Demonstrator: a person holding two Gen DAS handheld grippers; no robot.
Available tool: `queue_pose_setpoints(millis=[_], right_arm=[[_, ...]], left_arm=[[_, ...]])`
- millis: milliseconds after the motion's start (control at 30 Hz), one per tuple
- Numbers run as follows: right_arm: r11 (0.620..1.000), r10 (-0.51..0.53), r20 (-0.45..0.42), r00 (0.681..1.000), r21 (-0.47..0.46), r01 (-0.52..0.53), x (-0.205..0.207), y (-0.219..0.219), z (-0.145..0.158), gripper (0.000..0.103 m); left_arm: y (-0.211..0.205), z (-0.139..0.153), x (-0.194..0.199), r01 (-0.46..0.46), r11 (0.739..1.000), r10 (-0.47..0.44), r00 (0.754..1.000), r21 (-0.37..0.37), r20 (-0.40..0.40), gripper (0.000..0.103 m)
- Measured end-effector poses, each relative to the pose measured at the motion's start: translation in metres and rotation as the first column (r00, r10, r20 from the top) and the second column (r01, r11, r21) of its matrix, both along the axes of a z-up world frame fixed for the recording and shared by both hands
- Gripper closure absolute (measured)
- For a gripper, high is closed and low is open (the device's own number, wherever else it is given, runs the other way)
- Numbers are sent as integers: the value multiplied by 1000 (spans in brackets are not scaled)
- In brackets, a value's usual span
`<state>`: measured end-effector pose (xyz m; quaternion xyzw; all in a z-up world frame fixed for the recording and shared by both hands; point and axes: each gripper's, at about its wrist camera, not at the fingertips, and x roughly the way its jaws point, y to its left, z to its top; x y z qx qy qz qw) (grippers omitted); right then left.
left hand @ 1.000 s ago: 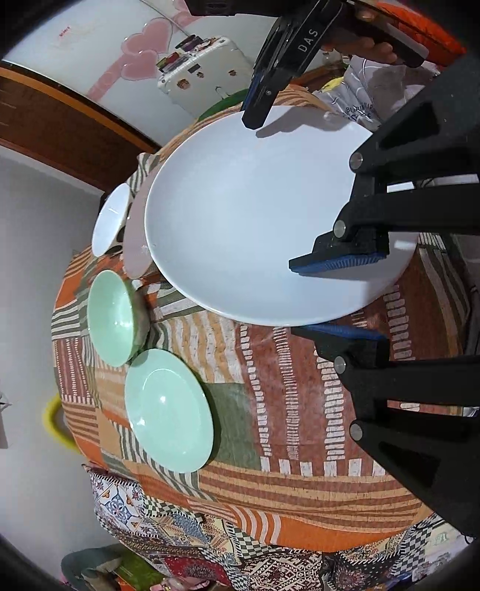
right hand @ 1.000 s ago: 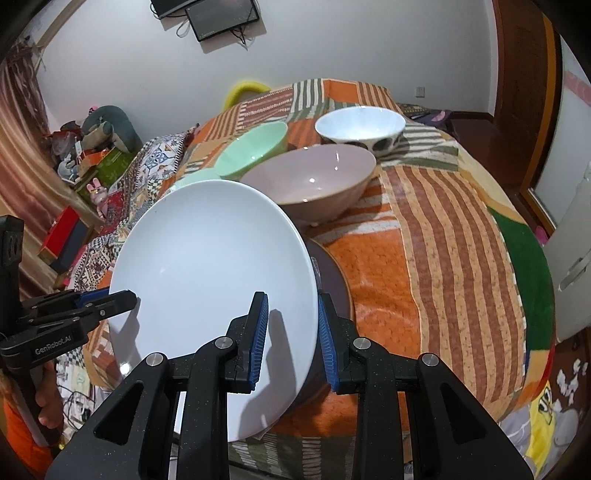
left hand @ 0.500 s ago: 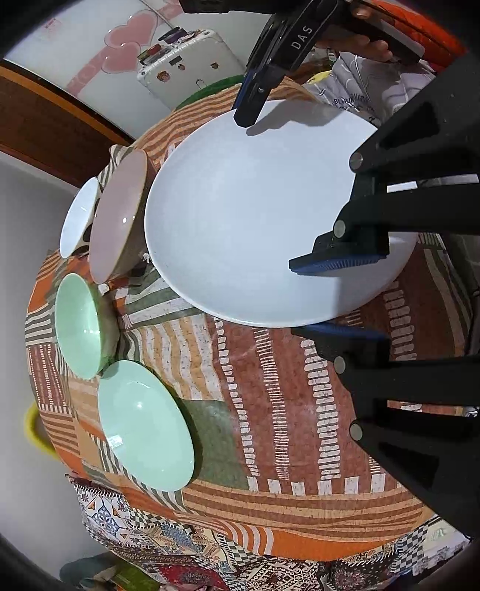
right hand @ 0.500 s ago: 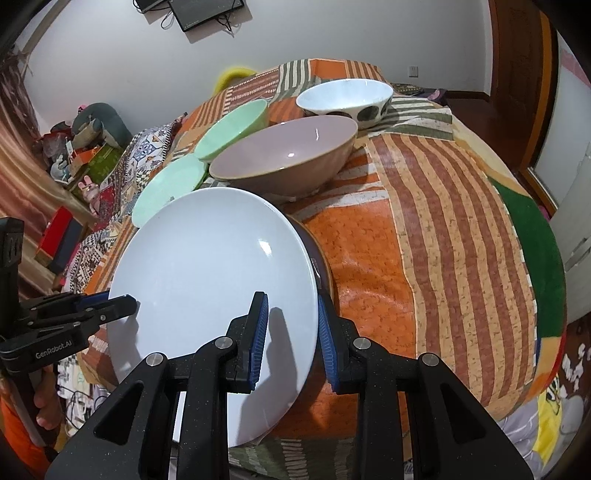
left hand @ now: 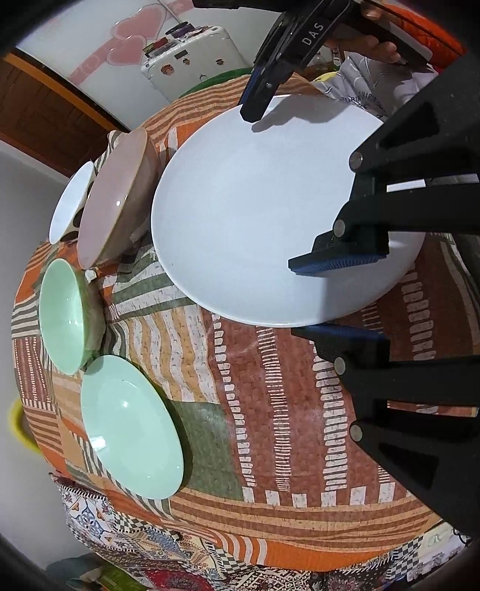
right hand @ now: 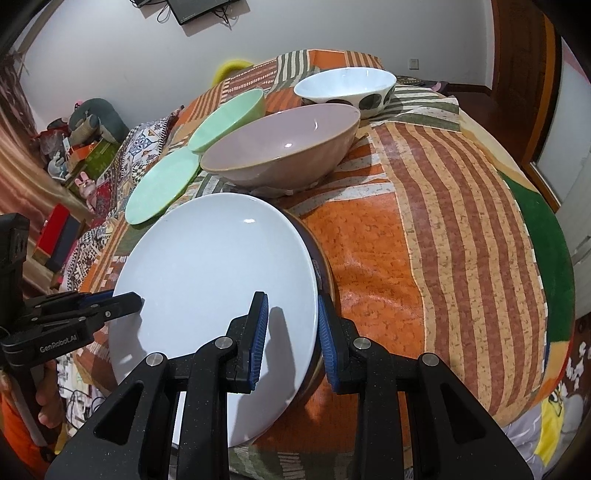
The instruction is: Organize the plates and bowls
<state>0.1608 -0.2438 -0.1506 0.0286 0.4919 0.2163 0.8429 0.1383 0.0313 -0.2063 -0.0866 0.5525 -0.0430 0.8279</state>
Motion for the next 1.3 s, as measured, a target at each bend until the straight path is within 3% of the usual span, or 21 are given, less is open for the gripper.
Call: queue_pose_setpoints(millis=[533,633,800,1067,1300], right_arm=[[999,17,21,1000,-30,-16,7,3,0,76],[998,19,65,998,-59,-15,5,3,6,76],[998,21,63,998,-61,-17,6,2,5,76],[999,9,62,998,-35,-7,4,-3,12,75],[1000,26,124,992,-14,-24,0,4,35,68]], left_arm=[[2,-9,9,-2,999,1,1000,-42,-17,76],[-1,-6,9,5,1000,-5,1000,-9,-3,76],[-1,-5,9,6,1000,-6,1000,-7,-4,76],[5,42,-3,3,998,-13,987,61,160,76],[13,77,-12,-22,996,-2,961,85,275,71]])
